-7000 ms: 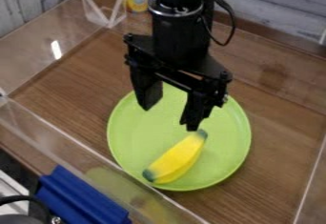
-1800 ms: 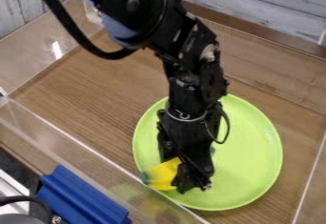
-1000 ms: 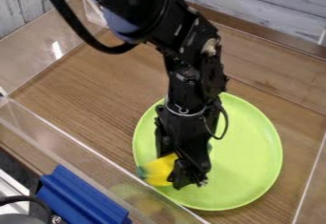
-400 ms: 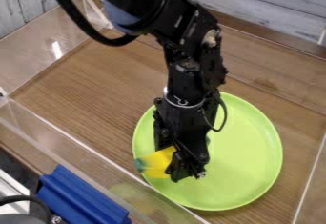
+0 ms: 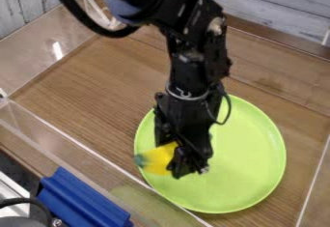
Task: Remove the banana from inside the green plate and put it on the table
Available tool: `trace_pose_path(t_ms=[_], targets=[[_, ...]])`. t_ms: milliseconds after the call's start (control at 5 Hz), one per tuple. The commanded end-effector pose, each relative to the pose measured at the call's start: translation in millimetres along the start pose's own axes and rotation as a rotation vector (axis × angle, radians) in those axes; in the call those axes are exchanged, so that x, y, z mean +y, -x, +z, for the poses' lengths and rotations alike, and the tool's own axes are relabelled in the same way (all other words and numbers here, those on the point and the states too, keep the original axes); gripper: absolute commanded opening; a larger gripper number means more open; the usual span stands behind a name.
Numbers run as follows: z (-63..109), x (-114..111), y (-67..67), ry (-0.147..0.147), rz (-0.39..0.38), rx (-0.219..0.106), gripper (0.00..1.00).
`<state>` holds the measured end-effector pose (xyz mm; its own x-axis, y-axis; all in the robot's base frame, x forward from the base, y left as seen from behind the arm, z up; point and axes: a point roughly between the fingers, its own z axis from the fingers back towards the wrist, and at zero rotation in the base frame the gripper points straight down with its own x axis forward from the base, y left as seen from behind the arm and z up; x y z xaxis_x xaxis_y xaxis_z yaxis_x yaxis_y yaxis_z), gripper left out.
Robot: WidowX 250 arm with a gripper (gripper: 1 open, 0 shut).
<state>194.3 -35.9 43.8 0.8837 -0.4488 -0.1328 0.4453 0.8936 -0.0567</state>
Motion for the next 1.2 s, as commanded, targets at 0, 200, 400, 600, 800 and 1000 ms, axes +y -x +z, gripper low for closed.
trace_pose_path(t_ms=[0,200,400,600,800,1000], targets=[[23.0,4.8,-5.2,-0.011,0.033,-0.043,0.00],[50.7,10.6,-2.8,-0.011,0.151,-0.057,0.00],[78.1,25.6,-1.8,-0.014,0.289,-0.076,0.00],[97.5,56.8,2.2,-0.022,0.417,-0.101,0.00],[106.1,96.3,7.9,-0.029,0.455,-0.117,0.00],[100.0,129.0,19.1,-0.032,0.468,-0.133,0.00]])
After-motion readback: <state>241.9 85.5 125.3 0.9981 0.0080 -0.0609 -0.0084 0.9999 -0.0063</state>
